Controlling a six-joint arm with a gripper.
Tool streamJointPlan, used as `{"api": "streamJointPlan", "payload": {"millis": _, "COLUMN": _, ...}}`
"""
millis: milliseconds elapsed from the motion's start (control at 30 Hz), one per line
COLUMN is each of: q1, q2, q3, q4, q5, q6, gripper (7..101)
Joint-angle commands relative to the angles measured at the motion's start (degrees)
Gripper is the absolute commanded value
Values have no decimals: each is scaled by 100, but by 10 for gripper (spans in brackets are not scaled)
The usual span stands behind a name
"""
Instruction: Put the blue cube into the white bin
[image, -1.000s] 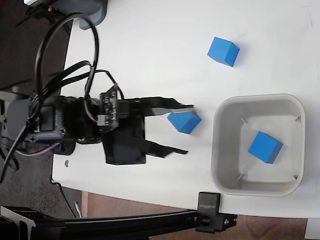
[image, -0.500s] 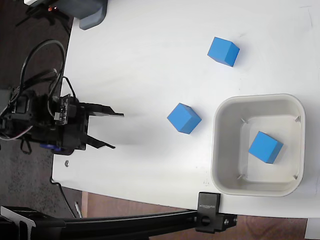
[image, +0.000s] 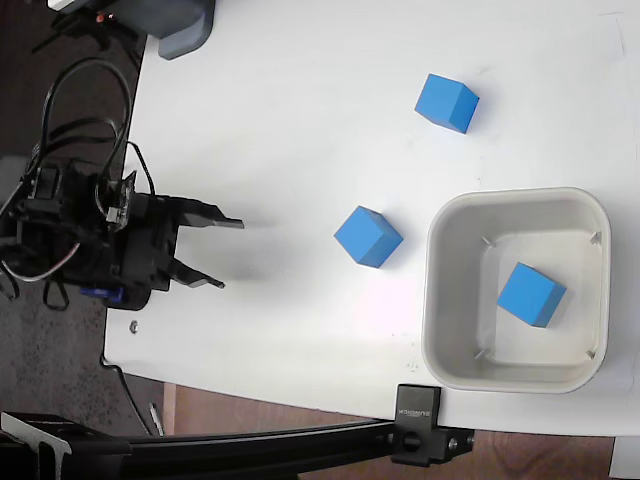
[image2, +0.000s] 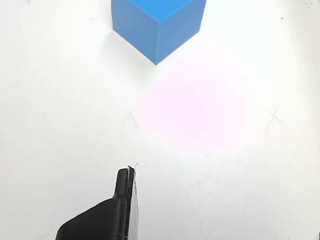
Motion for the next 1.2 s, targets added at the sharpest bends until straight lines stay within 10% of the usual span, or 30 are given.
{"api": "streamJointPlan", "payload": {"millis": 33, "q1": 114, "q2": 141, "q3": -141, "q4": -26, "q5": -105, "q6": 9, "gripper": 1000}}
{"api": "streamJointPlan", "payload": {"millis": 1200, "q1": 281, "q2": 141, "q3": -141, "q4": -26, "q5": -132, "q6": 79, "gripper": 1000}}
